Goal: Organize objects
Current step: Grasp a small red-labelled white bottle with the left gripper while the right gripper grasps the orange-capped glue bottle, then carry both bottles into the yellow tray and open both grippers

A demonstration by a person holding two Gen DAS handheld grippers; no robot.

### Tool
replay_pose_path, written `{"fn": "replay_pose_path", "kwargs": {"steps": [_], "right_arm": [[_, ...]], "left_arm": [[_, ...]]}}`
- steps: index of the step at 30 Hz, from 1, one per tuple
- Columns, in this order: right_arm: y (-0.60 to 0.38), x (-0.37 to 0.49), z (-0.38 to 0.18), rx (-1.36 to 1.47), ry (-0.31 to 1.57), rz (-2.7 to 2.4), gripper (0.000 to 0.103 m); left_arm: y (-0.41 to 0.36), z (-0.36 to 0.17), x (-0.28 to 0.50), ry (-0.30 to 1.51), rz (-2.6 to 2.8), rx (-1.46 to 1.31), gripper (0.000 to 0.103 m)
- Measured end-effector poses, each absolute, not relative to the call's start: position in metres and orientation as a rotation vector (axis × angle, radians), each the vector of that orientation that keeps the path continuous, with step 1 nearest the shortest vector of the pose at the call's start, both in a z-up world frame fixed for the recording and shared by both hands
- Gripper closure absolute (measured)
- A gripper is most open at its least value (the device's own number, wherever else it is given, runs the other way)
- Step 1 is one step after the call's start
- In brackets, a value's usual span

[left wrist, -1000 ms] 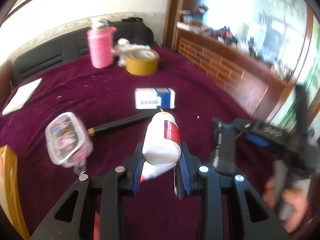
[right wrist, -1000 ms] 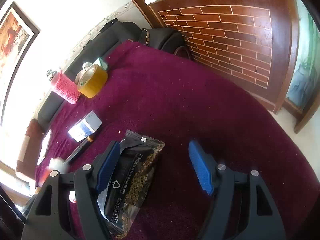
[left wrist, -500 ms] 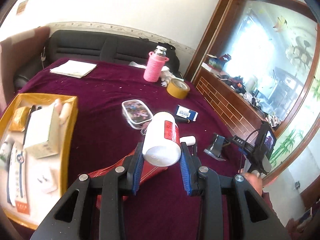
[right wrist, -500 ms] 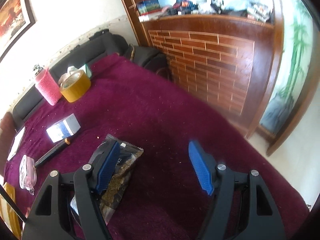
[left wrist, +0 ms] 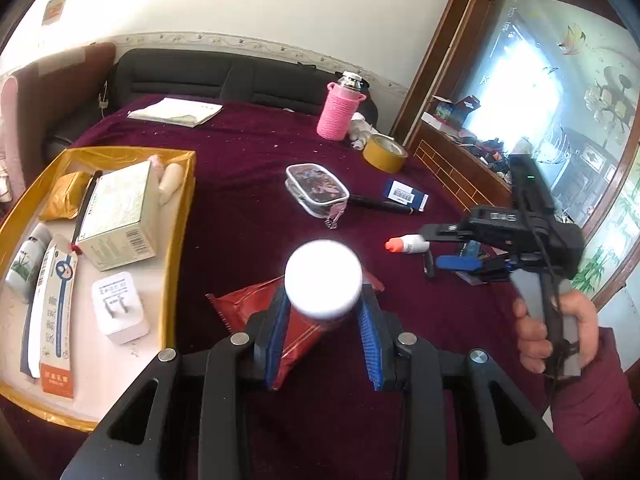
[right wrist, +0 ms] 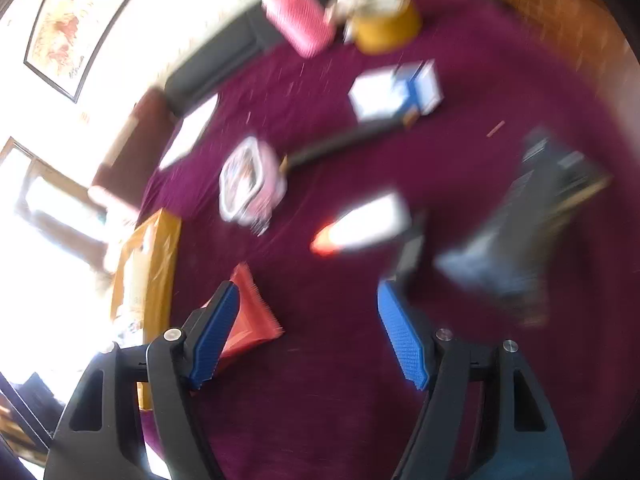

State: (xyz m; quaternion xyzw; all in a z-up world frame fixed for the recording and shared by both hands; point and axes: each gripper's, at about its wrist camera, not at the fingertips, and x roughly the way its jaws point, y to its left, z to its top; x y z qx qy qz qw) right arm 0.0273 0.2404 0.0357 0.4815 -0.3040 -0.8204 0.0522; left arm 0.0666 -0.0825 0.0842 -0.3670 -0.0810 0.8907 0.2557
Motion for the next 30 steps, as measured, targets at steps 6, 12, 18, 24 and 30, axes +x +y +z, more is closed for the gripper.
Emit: {"fn": "replay_pose_path", "kwargs": {"steps": [6, 12, 18, 24, 30], "right_arm": [[0.239, -0.008, 0.012, 1.627, -0.931, -2.623, 0.032], [0.246, -0.032, 0.01, 1.71, -0.941, -2.74, 0.035], [0.217, -0.052, 0.009, 1.769, -0.636, -2.868, 0.077], [0.202, -0.031, 0.007, 1.714, -0.487, -2.835, 0.079], [0.197, 0.006, 0.003, 1.636, -0.512, -2.777, 0.079]], "left_arm": [[-0.108, 0.085, 0.063, -0.312, 2.376, -0.975, 0.074], [-0.124, 0.077, 0.054, -0.371, 2.356, -0.994, 0.074], [-0.141, 0.07, 0.048, -0.414, 2.347, -1.014, 0.074], [-0.138, 0.067, 0.054, -0.333, 2.355, -1.017, 0.074], [-0.096, 0.056, 0.068, -0.06, 2.392, -1.069, 0.073]]}}
